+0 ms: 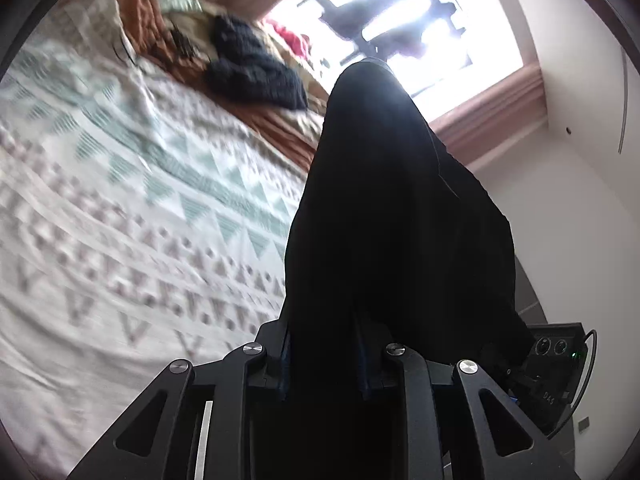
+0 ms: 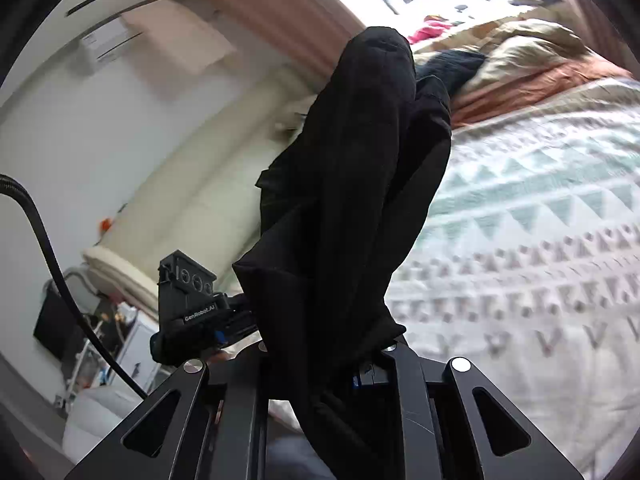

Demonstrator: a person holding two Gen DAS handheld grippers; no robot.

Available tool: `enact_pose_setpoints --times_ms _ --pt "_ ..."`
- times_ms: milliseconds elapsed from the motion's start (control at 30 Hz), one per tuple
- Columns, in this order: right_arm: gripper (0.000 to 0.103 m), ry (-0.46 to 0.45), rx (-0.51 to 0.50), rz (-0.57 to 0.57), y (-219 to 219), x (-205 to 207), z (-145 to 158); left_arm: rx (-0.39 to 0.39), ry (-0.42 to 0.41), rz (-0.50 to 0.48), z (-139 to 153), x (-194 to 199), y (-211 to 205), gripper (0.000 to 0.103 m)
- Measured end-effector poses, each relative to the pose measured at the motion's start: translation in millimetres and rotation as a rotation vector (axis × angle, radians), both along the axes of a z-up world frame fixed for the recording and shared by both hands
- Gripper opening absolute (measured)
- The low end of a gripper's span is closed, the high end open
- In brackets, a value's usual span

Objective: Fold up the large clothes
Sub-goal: 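Lift the folded shirt with both tools and carry it toward the headboard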

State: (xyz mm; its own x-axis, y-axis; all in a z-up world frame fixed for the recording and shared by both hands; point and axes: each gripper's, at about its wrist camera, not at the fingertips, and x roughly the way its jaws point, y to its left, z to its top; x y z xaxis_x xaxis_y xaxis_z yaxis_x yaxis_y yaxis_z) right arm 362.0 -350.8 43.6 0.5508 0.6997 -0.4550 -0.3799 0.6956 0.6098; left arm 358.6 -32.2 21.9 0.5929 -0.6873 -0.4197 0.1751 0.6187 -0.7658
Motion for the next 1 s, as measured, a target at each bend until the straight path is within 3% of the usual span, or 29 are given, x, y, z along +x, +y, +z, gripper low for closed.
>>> enact_pose_setpoints --times_ms 200,567,833,1000 --pt "0.017 -0.05 0.052 0.117 77.8 4.4 12.3 0.053 -0.067 0.11 36.8 -29.7 89.9 0.025" --pt "0.017 -0.085 0.066 0.356 241.0 25.3 29.1 0.104 -0.092 0.291 63.3 -67.4 236.0 0.025" --pt "0.017 -0.077 0.116 0.473 335.5 25.1 13.8 0.147 -0.092 0.416 60.4 -98.7 337.3 0.025" --pt "0.017 -0.056 0.167 0.549 399.4 25.4 -7.5 0.224 -0.071 0.485 60.6 -118.7 386.7 0.025"
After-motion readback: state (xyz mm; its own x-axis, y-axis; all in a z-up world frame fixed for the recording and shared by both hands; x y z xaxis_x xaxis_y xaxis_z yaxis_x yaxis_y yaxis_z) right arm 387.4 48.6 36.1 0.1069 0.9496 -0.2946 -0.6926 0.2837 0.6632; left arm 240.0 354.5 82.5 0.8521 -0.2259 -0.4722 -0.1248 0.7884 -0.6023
